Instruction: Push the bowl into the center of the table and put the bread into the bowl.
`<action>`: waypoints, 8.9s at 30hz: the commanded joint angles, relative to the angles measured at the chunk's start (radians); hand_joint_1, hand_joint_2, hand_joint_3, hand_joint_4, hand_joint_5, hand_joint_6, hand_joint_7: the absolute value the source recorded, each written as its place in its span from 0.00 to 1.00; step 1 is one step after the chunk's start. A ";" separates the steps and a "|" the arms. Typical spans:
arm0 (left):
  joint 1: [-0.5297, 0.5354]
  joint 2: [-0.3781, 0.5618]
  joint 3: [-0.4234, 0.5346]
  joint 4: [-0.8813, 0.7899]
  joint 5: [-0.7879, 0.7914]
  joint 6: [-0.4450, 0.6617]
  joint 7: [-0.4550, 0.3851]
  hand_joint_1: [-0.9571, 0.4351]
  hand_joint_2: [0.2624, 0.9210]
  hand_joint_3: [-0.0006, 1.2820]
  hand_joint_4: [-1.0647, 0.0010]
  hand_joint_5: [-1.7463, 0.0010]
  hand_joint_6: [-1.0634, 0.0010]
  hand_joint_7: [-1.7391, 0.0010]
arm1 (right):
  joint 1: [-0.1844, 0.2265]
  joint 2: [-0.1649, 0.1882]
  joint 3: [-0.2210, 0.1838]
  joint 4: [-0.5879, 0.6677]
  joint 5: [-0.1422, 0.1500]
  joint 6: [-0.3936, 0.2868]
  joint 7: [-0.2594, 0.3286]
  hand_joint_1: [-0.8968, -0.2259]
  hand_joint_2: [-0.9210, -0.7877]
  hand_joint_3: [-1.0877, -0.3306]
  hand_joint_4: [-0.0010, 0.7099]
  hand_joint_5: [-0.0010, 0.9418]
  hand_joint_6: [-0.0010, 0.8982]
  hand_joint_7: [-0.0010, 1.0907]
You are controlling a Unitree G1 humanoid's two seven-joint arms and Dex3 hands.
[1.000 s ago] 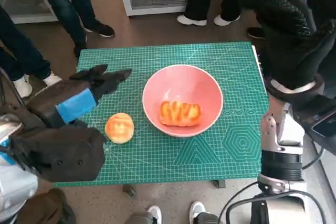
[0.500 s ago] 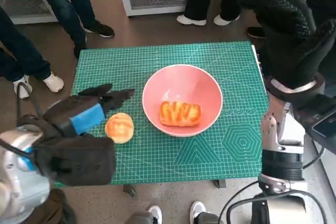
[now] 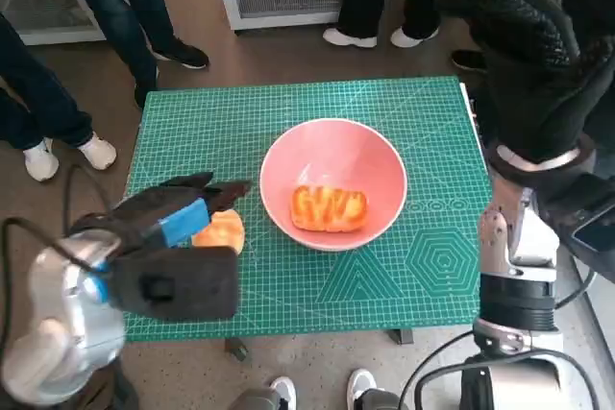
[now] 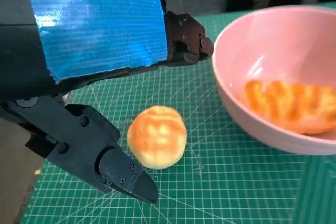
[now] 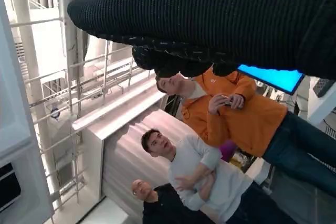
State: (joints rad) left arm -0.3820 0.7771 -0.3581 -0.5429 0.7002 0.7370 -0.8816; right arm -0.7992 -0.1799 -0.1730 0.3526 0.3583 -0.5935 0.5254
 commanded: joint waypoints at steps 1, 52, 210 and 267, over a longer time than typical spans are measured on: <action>-0.017 -0.037 -0.037 0.080 0.043 -0.003 0.028 0.48 0.61 0.00 0.84 0.99 0.73 0.98 | 0.007 -0.006 -0.002 0.006 0.010 0.001 0.012 0.36 0.00 0.46 0.44 0.00 0.27 0.30; -0.058 -0.133 -0.059 0.532 0.095 -0.256 0.189 0.69 0.59 0.43 0.41 0.17 0.33 0.41 | 0.014 -0.019 -0.004 -0.025 0.027 0.021 0.015 0.36 0.00 0.46 0.46 0.01 0.29 0.30; -0.295 -0.584 0.555 0.497 -0.828 -0.888 0.624 0.15 1.00 0.35 0.86 0.98 0.89 0.89 | -0.035 -0.019 -0.018 -0.029 0.016 0.069 -0.016 0.40 0.00 0.46 0.49 0.00 0.29 0.27; -0.169 -0.577 0.513 0.590 -0.887 -1.158 0.633 0.15 1.00 0.38 0.83 0.99 0.86 0.91 | 0.005 0.006 0.029 0.001 -0.046 0.009 -0.055 0.41 0.00 0.43 0.42 0.00 0.28 0.29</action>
State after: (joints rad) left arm -0.5510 0.1932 0.1564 0.0382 -0.1712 -0.4171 -0.2382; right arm -0.8072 -0.1807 -0.1487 0.3382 0.3214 -0.5845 0.4742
